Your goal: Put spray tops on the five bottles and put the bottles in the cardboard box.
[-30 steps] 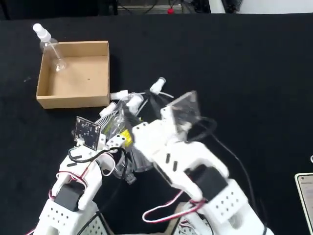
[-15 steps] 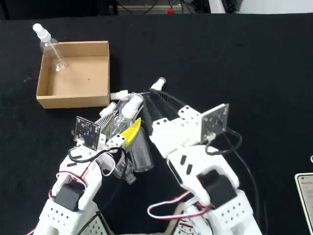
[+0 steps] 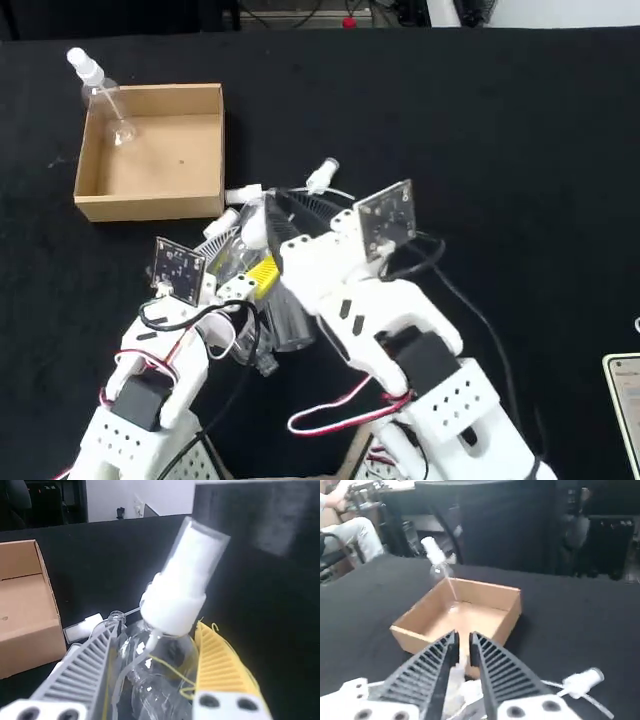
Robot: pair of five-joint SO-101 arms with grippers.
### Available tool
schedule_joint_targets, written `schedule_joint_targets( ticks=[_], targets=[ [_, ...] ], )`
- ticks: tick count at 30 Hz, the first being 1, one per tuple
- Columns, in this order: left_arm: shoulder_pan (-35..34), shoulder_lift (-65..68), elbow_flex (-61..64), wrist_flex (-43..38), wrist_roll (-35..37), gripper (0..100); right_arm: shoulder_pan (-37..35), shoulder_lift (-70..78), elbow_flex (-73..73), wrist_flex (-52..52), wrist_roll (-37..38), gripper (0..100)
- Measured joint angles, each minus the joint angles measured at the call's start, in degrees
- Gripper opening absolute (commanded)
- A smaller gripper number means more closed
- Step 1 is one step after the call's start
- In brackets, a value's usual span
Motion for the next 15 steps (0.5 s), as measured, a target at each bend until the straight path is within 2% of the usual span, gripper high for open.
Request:
schedule_joint_targets(
  ticks=[10,15],
  targets=[
    [0.0,0.0,0.0,0.0,0.0,8,-0.8,0.1,-2.7,2.7,0.0,4.2],
    [0.1,0.0,0.0,0.0,0.0,8,5.5,-3.2,-5.0,6.1,0.0,4.2]
  ],
)
